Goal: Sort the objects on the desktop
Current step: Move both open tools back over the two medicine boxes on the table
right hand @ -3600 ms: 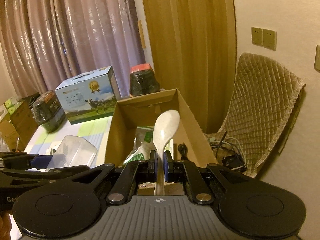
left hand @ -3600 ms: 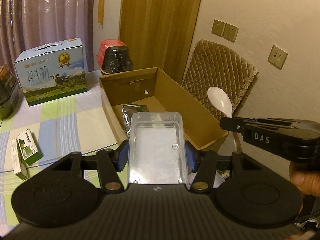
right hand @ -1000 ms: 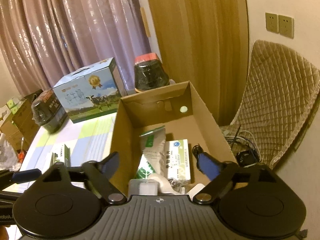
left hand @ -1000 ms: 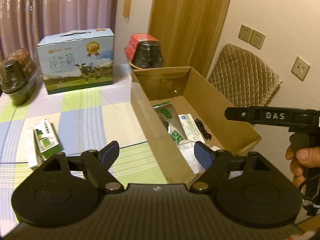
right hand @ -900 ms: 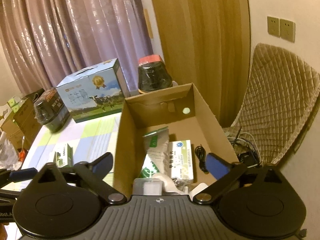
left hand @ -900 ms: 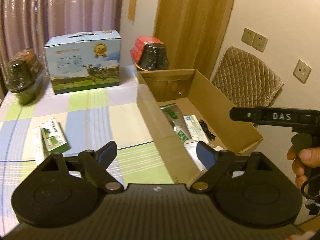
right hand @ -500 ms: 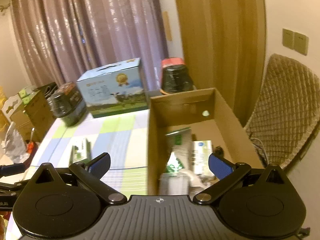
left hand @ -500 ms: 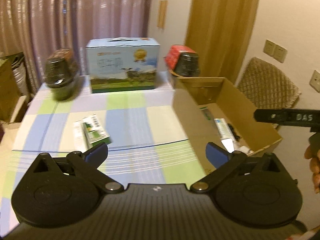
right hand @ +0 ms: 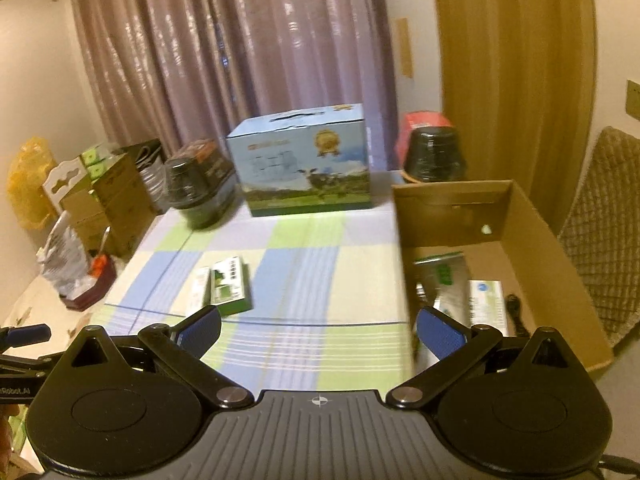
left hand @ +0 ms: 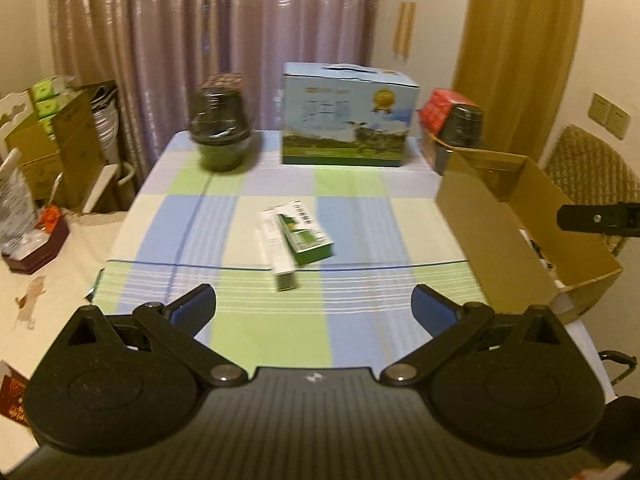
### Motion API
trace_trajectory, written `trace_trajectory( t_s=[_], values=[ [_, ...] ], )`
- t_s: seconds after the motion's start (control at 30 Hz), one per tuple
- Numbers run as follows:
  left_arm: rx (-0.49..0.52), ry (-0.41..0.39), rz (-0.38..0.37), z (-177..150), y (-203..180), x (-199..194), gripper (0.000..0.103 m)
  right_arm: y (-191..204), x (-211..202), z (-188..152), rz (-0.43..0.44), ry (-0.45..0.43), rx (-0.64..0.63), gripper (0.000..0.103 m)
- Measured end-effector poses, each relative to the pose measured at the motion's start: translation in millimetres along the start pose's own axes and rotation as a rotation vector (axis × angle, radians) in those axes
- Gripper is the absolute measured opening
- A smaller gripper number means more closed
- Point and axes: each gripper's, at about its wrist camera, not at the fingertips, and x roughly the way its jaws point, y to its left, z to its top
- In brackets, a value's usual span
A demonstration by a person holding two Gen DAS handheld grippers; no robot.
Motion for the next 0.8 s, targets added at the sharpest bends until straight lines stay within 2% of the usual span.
trace_trajectory(
  t_s=[0.37,0.8],
  values=[
    [-0.058,0.021,0.052,-10.3,44.5,12.2,0.102,40.8,29.6,-10.7,0.057,0.046,-0.044,0.101],
    [-0.069,0.070,0.055,-15.1,58.2,58.7,0.102,64.5,80.2,-19.6,0.089,0.113,-0.066,0.101]
  ],
)
